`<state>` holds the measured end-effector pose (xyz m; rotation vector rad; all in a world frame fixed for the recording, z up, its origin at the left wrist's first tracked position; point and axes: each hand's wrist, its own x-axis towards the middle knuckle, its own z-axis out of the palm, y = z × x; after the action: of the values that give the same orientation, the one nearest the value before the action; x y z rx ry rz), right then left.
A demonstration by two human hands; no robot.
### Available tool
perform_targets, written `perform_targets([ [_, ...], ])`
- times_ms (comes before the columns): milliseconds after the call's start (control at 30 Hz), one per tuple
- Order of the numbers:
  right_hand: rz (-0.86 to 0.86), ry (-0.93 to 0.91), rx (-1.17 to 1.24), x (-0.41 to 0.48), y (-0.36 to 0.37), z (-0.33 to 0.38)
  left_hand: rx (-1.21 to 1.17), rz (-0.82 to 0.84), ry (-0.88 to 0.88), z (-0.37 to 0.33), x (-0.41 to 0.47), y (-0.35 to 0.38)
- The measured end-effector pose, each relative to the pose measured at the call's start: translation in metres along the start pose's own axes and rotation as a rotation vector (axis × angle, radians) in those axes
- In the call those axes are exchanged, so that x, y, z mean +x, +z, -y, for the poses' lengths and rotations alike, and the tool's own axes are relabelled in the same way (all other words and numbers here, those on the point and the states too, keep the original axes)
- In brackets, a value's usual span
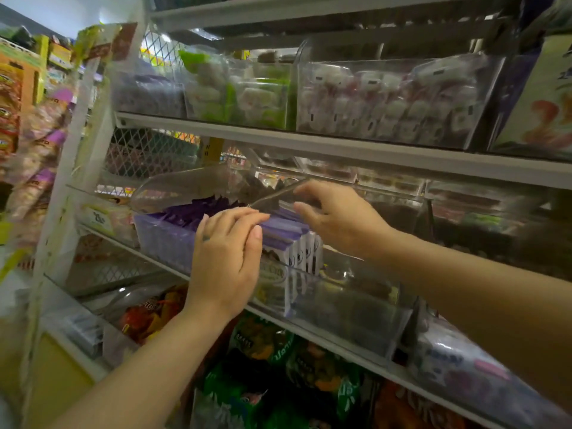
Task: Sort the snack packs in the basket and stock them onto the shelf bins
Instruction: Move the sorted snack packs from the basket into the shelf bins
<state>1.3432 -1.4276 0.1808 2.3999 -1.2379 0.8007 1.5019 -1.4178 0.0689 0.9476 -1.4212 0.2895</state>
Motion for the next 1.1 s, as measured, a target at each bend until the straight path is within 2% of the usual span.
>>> perform_targets([
  [100,-0.173,-0.198,0.023,-0.042,0.014,0.036,0.042,-0.076,-0.020,0.006,-0.034,-0.015],
  [200,-0.134,-0.266,0.113,-0.082,0.047,0.067,0.096,-0.118,-0.090,0.020,-0.083,-0.033],
  [300,-0.067,-0.320,0.156,-0.118,0.094,0.092,0.172,-0.066,-0.182,0.041,-0.144,-0.051],
  [533,0.233,-0.303,0.309,-0.211,0.235,0.130,0.364,0.104,-0.483,0.096,-0.298,-0.087],
  [700,0.654,-0.082,0.392,-0.266,0.341,0.137,0.411,0.300,-0.905,0.135,-0.390,-0.104],
  [800,0.874,0.017,0.422,-0.293,0.389,0.142,0.469,0.420,-1.079,0.151,-0.431,-0.106],
  [933,1.063,0.146,0.444,-0.316,0.429,0.151,0.442,0.380,-1.184,0.159,-0.456,-0.108],
  [1100,1.058,0.150,0.401,-0.328,0.451,0.161,0.385,0.195,-1.306,0.170,-0.459,-0.105],
])
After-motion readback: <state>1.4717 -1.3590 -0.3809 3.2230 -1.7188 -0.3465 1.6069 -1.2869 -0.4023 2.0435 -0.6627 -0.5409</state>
